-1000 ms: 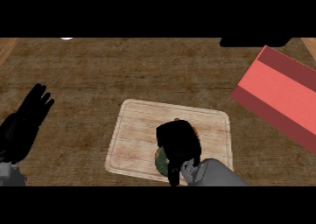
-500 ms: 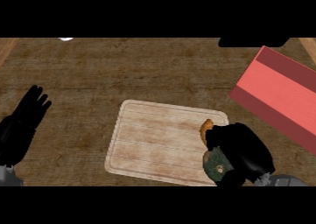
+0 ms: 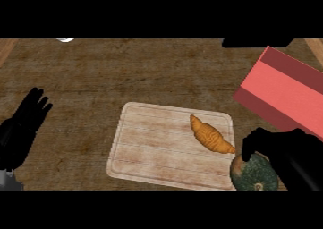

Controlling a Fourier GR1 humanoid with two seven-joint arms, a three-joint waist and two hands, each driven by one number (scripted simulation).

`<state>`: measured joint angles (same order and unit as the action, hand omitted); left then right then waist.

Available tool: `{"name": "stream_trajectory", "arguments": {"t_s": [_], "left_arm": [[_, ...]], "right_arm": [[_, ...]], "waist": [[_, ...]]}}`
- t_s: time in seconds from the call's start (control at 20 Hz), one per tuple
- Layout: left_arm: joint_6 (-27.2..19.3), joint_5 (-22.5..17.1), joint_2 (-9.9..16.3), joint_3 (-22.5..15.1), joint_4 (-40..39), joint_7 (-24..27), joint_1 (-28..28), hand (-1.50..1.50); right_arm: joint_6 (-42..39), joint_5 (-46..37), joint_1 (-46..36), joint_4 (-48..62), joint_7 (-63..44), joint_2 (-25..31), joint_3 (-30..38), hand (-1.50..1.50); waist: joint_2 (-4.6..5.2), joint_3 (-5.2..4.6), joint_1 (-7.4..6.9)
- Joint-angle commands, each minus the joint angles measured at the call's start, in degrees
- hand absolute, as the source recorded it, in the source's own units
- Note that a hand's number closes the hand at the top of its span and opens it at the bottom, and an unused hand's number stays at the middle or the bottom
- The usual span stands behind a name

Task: Pick the squash from the cutting board and place it in the cardboard box

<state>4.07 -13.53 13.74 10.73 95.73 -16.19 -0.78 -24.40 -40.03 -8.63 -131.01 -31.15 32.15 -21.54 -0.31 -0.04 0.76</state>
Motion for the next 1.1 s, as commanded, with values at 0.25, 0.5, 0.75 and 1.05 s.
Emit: {"name": "stream_trajectory", "arguments": {"t_s": [0.25, 0.5, 0.75, 1.05], "left_arm": [[-0.6, 1.0, -1.5, -1.1, -1.3, 0.0, -1.5, 0.00], [0.4, 2.0, -1.1, -0.2, -4.5, 3.2, -1.3, 0.00], [3.1, -0.6, 0.0, 1.7, -4.1, 3.0, -0.9, 0.00], [1.2, 1.3, -0.3, 0.5, -1.6, -0.9, -2.2, 0.00]], "right_arm": [[-6.1, 7.6, -14.3, -3.5, -11.7, -2.8, 18.4, 1.50], [-9.6, 11.9, -16.9, -0.7, -10.9, -0.4, 30.6, 1.50], [-9.5, 11.9, -17.2, 9.7, -1.3, 3.9, 37.5, 1.50], [-6.5, 8.5, -15.6, 18.8, 10.2, 6.5, 39.7, 1.50]], "waist": [[0.25, -0.06, -0.72], [0.24, 0.01, -0.42], [0.36, 0.04, -0.83], [0.36, 0.06, -0.87]]}}
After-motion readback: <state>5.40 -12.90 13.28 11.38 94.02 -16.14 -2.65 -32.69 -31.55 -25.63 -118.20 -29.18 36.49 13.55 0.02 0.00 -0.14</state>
